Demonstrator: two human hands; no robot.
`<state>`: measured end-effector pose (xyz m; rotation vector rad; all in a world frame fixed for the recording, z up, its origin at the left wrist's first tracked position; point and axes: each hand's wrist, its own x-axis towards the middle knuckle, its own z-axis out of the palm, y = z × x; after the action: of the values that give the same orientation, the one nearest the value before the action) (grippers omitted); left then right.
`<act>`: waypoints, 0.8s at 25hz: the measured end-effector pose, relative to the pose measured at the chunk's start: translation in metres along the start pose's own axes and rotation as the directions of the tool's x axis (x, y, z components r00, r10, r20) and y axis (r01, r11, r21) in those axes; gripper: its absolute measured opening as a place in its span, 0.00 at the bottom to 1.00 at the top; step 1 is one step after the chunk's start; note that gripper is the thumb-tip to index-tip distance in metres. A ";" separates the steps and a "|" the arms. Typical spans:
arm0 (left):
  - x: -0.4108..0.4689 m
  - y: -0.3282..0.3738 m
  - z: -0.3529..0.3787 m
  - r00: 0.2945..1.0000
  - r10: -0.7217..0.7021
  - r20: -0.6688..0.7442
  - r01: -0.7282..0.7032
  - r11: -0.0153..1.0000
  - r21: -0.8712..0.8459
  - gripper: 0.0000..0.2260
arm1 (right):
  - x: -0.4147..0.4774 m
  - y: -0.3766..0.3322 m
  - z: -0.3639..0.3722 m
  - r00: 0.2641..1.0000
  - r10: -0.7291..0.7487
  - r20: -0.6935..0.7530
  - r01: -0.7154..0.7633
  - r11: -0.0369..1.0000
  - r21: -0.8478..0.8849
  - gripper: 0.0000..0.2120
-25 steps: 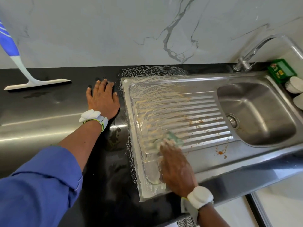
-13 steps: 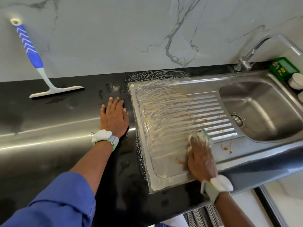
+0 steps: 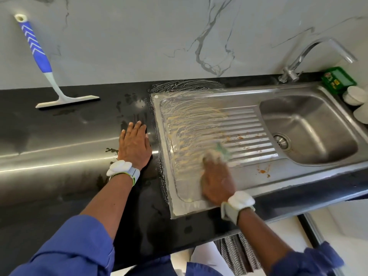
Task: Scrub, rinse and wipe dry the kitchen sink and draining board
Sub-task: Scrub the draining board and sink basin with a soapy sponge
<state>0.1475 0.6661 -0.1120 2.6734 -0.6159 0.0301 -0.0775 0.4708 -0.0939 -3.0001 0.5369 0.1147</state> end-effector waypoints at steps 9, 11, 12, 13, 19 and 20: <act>-0.044 0.014 0.001 0.974 -0.165 -0.153 0.156 0.985 -0.074 0.16 | -0.017 0.025 -0.028 0.974 -0.210 0.086 0.189 0.959 0.210 0.30; -0.060 0.024 0.000 0.965 -0.196 -0.175 0.183 0.979 -0.089 0.16 | -0.044 0.009 -0.020 0.815 -0.547 0.194 0.496 0.830 0.254 0.28; -0.071 0.030 -0.001 0.957 -0.213 -0.196 0.192 0.974 -0.119 0.16 | -0.053 0.031 -0.018 0.752 -0.633 0.184 0.579 0.768 0.275 0.27; -0.081 0.039 0.000 0.940 -0.254 -0.228 0.222 0.962 -0.158 0.16 | -0.052 0.065 -0.023 0.742 -0.656 0.139 0.609 0.746 0.271 0.25; -0.141 0.095 0.016 0.750 -0.538 -0.386 0.402 0.833 -0.380 0.15 | 0.007 0.088 -0.013 0.692 -0.711 0.129 0.661 0.695 0.284 0.31; -0.144 0.103 0.015 0.720 -0.576 -0.386 0.427 0.807 -0.407 0.16 | 0.006 0.062 -0.012 0.670 -0.731 0.134 0.664 0.670 0.333 0.31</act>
<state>-0.0275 0.6351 -0.1030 2.3076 0.2781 0.4256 -0.0925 0.4095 -0.0872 -2.6361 -0.6152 0.3362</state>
